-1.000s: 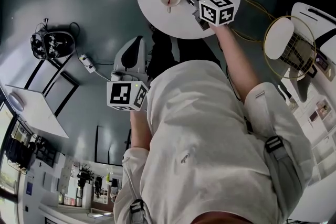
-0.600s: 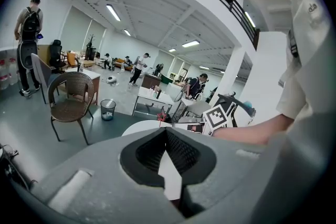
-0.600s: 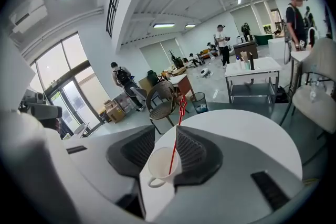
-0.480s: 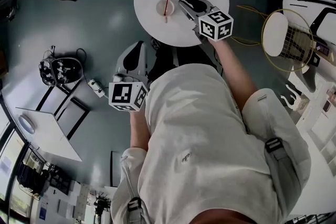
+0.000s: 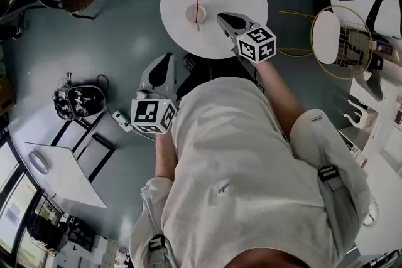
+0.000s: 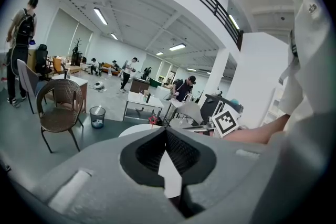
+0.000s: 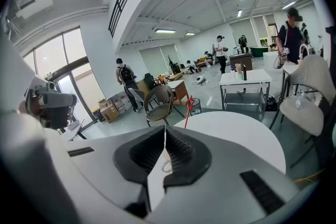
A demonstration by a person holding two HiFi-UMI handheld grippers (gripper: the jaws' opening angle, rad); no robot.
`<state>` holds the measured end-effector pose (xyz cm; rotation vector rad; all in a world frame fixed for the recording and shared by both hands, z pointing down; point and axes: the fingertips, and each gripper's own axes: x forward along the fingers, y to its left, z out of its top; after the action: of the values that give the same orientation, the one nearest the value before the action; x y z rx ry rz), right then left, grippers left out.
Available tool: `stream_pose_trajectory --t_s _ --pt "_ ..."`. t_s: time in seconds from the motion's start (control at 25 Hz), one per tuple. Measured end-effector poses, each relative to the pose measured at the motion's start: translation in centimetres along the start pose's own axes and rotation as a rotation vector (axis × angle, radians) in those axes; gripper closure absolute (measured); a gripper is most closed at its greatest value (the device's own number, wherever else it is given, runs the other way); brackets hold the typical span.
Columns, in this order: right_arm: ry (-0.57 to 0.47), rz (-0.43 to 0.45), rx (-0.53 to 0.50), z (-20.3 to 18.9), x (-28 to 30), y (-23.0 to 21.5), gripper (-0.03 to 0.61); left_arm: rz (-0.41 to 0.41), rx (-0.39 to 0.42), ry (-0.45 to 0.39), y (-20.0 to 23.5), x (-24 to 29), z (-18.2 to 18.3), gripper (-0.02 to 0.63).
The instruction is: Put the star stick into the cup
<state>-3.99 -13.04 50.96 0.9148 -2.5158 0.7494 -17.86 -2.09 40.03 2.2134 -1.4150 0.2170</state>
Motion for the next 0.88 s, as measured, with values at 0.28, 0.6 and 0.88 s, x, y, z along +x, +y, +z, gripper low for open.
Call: stream_pose_trajectory --t_s 0.28,0.6,0.88 --pt "0.0 0.017 -0.001 -0.6 -0.3 2.1 0.569 0.011 0.006 -0.023 0.6 -1.9 -0.2 0.603" --pt "0.011 0.035 -0.043 -0.9 -2.0 4.5 0.569 -0.014 0.002 -0.006 0.4 -2.2 -2.1 0.603" --pt "-0.017 0.079 -0.106 0.3 -7.4 5.7 0.569 0.011 0.008 -0.057 -2.6 -1.8 -1.2 0.603"
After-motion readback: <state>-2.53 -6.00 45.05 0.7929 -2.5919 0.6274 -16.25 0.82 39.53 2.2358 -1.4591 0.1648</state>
